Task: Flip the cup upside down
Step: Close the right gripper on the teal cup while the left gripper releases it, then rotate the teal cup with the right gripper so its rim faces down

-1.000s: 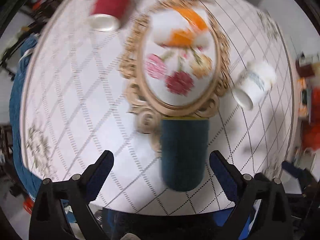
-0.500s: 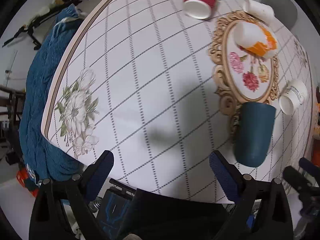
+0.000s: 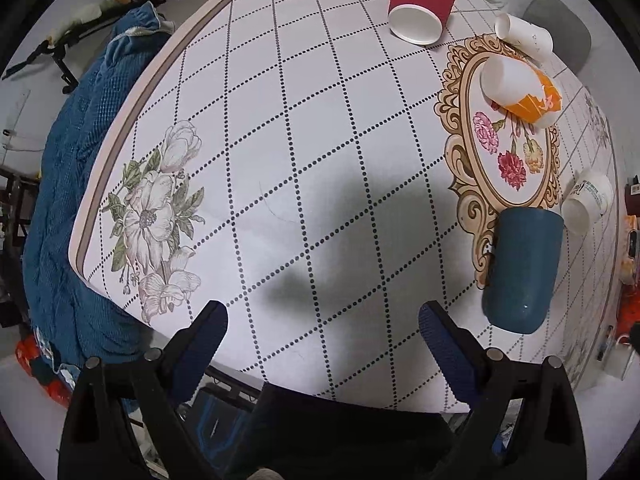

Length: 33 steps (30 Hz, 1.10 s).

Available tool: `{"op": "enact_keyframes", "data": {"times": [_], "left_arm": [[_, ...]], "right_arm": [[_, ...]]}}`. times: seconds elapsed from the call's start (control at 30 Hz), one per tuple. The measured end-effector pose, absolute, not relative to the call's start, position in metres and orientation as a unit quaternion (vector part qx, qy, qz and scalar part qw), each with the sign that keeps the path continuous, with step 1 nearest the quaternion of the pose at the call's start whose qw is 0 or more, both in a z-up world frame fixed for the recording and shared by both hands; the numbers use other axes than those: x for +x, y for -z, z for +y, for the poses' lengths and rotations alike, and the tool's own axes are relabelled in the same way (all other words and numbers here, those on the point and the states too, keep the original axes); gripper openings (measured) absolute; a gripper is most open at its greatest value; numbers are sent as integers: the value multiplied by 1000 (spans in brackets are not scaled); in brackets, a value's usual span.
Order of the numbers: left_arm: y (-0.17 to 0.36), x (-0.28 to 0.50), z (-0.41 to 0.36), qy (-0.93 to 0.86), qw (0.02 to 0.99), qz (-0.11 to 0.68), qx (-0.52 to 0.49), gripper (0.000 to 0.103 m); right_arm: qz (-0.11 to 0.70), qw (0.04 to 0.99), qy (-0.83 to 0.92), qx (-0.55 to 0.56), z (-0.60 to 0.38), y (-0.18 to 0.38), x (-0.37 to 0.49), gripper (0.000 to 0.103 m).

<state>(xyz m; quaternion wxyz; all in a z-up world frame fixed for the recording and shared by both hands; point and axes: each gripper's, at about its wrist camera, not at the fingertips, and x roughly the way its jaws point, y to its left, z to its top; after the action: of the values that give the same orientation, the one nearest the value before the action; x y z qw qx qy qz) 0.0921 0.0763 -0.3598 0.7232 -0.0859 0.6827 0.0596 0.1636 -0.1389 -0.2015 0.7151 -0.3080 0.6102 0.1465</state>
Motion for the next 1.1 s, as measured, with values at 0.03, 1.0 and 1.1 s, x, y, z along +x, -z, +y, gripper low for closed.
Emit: {"op": "enact_keyframes", "data": {"times": [0.03, 1.0, 1.1], "left_arm": [[361, 92, 77, -60, 725, 680, -84, 98], [421, 116, 68, -32, 711, 701, -29, 98], [420, 122, 71, -31, 714, 699, -27, 98]], "right_arm": [[584, 706, -165, -366, -129, 201, 158, 103], [11, 35, -437, -899, -126, 374, 76, 93], [11, 26, -437, -899, -127, 384, 83, 89]]}}
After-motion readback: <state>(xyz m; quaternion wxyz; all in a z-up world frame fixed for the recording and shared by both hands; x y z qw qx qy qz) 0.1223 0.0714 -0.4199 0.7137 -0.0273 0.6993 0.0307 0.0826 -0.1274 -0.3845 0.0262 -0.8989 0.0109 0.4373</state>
